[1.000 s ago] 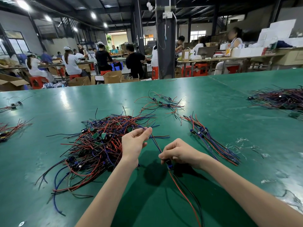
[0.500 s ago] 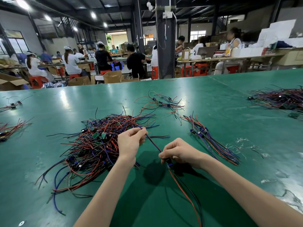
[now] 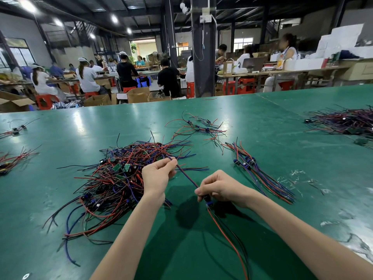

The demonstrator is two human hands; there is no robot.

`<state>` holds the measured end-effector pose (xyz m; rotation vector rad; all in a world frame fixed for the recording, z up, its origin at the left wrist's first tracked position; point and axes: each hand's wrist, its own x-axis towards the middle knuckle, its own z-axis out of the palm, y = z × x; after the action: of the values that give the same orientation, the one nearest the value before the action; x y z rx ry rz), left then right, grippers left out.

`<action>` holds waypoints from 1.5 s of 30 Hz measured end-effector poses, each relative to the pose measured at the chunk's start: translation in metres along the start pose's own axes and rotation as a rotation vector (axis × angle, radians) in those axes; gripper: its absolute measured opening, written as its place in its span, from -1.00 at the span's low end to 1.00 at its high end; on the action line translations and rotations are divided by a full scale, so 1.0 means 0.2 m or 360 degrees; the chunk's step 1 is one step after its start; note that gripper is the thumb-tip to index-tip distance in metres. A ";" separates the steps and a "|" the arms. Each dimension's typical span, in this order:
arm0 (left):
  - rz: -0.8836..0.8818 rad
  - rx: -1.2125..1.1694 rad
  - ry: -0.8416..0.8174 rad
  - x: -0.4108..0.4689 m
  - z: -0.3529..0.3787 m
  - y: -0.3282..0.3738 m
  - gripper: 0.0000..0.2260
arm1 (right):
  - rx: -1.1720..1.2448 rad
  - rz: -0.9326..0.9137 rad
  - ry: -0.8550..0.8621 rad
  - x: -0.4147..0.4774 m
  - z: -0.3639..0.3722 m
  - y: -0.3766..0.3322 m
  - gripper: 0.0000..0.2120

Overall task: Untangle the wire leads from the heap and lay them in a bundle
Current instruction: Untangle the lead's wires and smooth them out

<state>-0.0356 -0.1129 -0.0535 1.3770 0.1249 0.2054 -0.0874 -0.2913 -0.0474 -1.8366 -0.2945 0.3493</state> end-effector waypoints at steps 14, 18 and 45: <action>-0.0004 -0.0051 0.0046 -0.01 0.00 0.01 -0.80 | -0.0031 -0.0011 -0.0048 0.00 0.00 0.01 -0.80; 0.0130 0.0066 0.0036 0.00 0.00 0.00 -0.73 | -0.0033 0.0007 -0.0042 0.00 0.01 0.01 -0.80; 0.1331 0.0883 0.0230 -0.06 -0.01 0.02 -0.92 | 0.0169 -0.0008 -0.0228 -0.02 -0.03 -0.02 -0.82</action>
<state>-0.0472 -0.1134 -0.0502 1.9060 -0.3088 1.0292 -0.0878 -0.2971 -0.0415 -1.7095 -0.3721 0.4856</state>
